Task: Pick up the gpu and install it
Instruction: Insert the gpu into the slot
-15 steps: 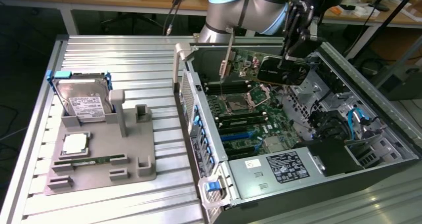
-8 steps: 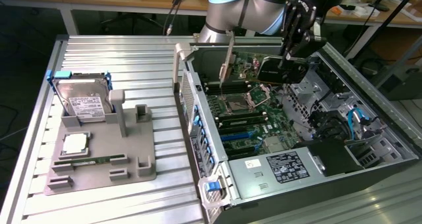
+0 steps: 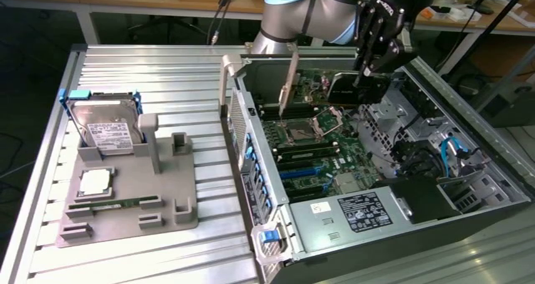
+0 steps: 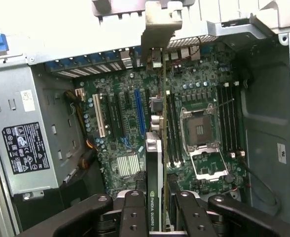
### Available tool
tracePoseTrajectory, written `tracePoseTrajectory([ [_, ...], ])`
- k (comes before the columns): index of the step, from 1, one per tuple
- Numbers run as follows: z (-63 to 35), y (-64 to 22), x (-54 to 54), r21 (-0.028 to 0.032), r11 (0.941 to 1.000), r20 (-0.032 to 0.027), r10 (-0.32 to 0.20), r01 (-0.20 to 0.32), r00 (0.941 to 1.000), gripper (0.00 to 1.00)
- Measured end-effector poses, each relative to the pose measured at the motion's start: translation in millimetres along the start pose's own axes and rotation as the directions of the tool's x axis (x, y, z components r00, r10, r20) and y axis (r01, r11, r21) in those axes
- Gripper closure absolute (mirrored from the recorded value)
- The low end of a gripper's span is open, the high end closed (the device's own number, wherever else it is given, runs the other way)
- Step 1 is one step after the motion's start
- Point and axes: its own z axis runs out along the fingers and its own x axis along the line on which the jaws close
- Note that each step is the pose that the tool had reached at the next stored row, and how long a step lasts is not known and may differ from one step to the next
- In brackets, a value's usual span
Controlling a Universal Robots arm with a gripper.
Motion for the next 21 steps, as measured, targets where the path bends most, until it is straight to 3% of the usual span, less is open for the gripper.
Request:
tracePoseTrajectory([
  [8,0.0,-0.2,0.0,-0.0005,0.9952,0.0056,-0.098,0.098,0.9952,0.73],
  [11,0.2,-0.1,0.0,-0.0005,0.9949,0.0060,-0.101,0.101,0.9949,0.73],
  [21,22.0,-0.5,-0.1,-0.0006,0.9924,0.0072,-0.123,0.123,0.9924,0.73],
])
